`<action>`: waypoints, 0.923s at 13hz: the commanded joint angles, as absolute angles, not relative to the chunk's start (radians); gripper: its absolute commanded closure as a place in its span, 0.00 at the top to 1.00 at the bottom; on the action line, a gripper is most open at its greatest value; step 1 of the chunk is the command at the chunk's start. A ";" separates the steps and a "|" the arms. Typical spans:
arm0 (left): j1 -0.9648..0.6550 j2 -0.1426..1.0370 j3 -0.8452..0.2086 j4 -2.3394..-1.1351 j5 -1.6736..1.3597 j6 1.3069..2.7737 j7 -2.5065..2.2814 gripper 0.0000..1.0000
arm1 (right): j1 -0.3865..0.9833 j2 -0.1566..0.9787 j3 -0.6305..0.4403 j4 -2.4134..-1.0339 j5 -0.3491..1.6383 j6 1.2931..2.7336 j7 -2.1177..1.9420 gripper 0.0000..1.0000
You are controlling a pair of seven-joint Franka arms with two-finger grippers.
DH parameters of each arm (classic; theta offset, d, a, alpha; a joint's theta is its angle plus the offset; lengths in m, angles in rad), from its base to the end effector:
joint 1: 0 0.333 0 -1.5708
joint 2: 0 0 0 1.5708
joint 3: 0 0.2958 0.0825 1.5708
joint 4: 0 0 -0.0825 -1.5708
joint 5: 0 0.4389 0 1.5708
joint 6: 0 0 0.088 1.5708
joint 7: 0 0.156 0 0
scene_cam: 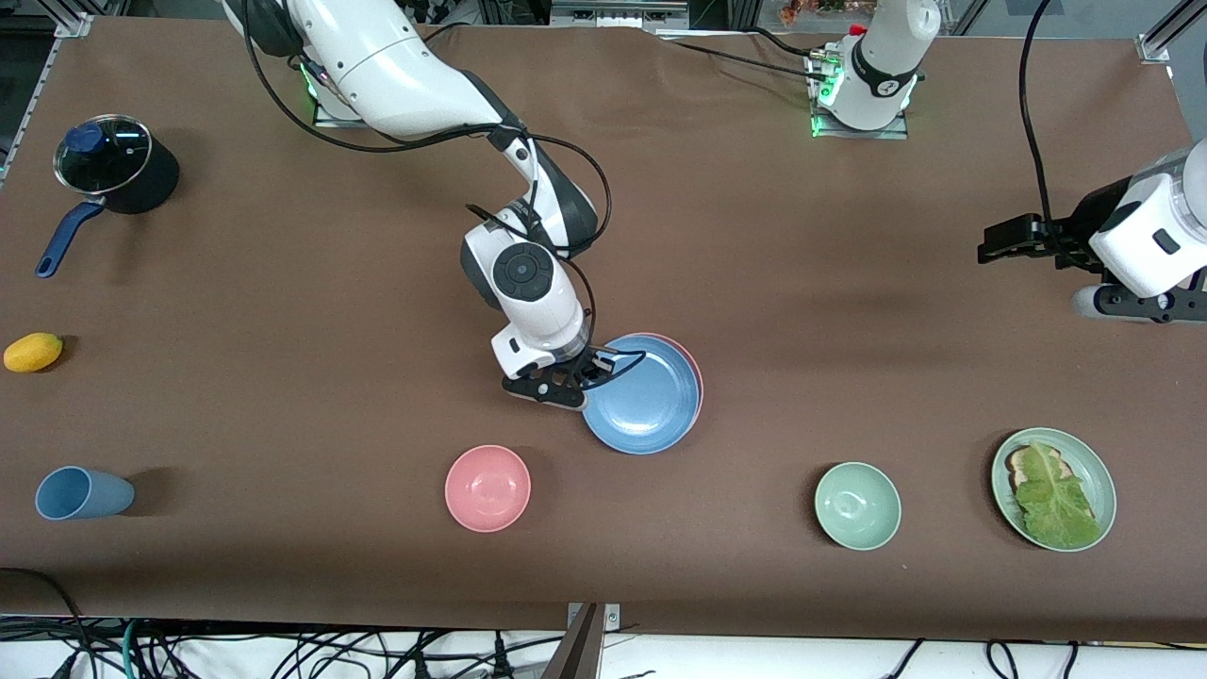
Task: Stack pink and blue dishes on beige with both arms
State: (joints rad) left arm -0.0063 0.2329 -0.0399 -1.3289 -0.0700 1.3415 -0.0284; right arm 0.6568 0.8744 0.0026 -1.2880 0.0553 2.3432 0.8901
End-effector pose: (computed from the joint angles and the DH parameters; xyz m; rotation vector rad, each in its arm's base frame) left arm 0.6373 -0.0391 0.5174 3.0518 -0.0399 -0.3415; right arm 0.6346 0.4950 0.1456 -2.9531 0.3963 -0.1460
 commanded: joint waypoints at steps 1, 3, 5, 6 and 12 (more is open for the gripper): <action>-0.014 0.233 -0.045 -1.309 -0.026 1.321 -0.035 1.00 | 0.658 0.896 0.000 -1.255 0.040 2.338 0.894 0.44; -0.014 0.236 -0.044 -1.308 -0.026 1.321 -0.035 1.00 | 0.657 0.887 -0.002 -1.253 0.038 2.330 0.893 0.62; -0.012 0.236 -0.040 -1.308 -0.028 1.321 -0.035 1.00 | 0.655 0.876 -0.014 -1.243 0.038 2.263 0.891 0.64; -0.012 0.236 -0.038 -1.308 -0.028 1.321 -0.035 1.00 | 0.655 0.862 -0.020 -1.230 0.040 2.220 0.888 0.70; -0.003 0.250 -0.038 -1.307 -0.032 1.321 -0.034 1.00 | 0.531 0.761 -0.018 -1.213 0.046 2.044 0.665 0.99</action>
